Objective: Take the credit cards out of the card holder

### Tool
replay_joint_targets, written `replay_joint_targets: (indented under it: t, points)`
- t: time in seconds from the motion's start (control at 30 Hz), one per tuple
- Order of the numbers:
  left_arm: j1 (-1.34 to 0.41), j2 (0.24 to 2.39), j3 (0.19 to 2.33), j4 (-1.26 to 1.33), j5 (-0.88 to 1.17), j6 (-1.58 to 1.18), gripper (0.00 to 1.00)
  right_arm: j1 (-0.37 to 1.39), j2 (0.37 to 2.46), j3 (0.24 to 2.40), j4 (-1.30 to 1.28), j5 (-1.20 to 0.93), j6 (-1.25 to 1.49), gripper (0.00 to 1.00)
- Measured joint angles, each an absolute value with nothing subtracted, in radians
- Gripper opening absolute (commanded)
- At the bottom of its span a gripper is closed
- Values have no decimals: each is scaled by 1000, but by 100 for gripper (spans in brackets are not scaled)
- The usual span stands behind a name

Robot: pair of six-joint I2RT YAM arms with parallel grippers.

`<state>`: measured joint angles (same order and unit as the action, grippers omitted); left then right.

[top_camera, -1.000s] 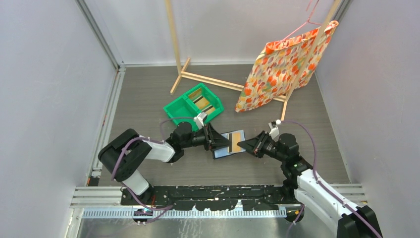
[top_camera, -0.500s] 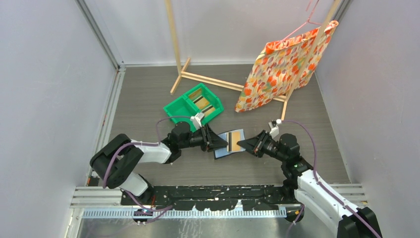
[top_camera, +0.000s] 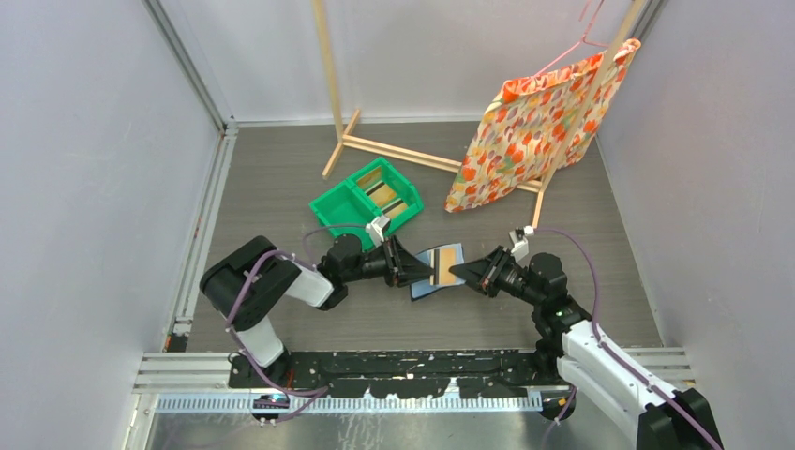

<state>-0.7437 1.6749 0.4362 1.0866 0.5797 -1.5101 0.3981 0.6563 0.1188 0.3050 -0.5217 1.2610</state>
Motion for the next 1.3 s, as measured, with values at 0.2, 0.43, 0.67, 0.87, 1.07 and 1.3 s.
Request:
replay_joint_targets:
  t: [0.2,0.43,0.67,0.87,1.07,1.3]
  points:
    - [-744,1741,436,1229,584,-1575,21,396,664,113,324,-520,1269,1]
    - [-744,1750,436,1280,583,-1599,9,395,668,113,352,-520,1275,1]
    - [-742,1750,436,1289,577,-1601,0,392,682,113,368,-517,1283,1]
    - [-731,1742,422,1289,577,-1594,1,395,682,104,372,-520,1285,1]
    - [-722,1648,385,1225,578,-1563,0,405,682,99,389,-529,1291,1]
    - [-668,1491,370,1070,571,-1492,1,403,684,81,381,-519,1293,1]
